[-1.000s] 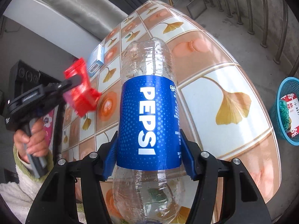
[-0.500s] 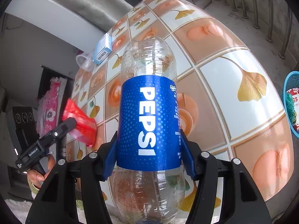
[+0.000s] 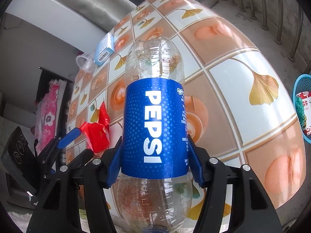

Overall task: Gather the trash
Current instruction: 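Grasp the red candy wrappers with the left tool while the right tool holds the bottle, then carry the wrappers and bottle over the basket and open both tools to drop them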

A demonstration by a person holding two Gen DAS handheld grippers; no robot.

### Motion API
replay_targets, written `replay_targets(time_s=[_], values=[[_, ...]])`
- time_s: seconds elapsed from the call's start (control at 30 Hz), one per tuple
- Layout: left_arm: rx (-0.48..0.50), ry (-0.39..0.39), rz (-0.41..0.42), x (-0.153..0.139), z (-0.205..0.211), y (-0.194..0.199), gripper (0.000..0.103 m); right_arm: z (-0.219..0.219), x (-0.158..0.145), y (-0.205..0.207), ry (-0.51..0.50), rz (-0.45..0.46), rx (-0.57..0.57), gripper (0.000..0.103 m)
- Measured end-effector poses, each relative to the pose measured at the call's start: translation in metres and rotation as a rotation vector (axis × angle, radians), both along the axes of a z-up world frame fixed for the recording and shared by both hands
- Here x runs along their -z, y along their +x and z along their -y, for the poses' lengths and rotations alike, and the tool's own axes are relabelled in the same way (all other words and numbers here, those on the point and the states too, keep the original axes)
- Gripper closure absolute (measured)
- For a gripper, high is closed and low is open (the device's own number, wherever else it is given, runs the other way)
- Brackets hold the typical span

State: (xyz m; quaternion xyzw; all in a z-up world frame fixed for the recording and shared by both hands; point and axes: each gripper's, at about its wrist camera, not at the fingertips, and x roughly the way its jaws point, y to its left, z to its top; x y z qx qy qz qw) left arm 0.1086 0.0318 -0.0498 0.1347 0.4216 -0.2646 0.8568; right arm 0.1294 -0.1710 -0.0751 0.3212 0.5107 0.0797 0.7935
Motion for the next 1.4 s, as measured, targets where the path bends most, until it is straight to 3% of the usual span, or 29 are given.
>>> replay_targets(time_s=[0.1, 0.3, 0.57, 0.7, 1.1, 1.4], values=[[0.005, 0.049, -0.02, 0.012, 0.008, 0.005, 0.033, 0.0, 0.0, 0.0, -0.002, -0.001, 0.0, 0.044], [-0.059, 0.014, -0.073, 0.02, 0.005, 0.018, 0.037, 0.0, 0.0, -0.001, -0.002, 0.0, 0.0, 0.044], [-0.096, -0.007, -0.092, 0.019, 0.001, 0.027, 0.079, 0.004, 0.001, -0.003, 0.019, 0.007, 0.006, 0.044], [-0.111, -0.025, -0.091, 0.016, -0.001, 0.03, 0.089, 0.007, 0.002, -0.005, 0.032, 0.014, 0.013, 0.045], [-0.118, -0.055, -0.05, -0.004, -0.005, 0.027, 0.101, 0.014, -0.002, -0.014, 0.087, 0.04, 0.028, 0.046], [-0.091, -0.06, -0.003, -0.024, 0.004, 0.018, 0.102, 0.02, -0.006, -0.021, 0.108, 0.058, 0.035, 0.046]])
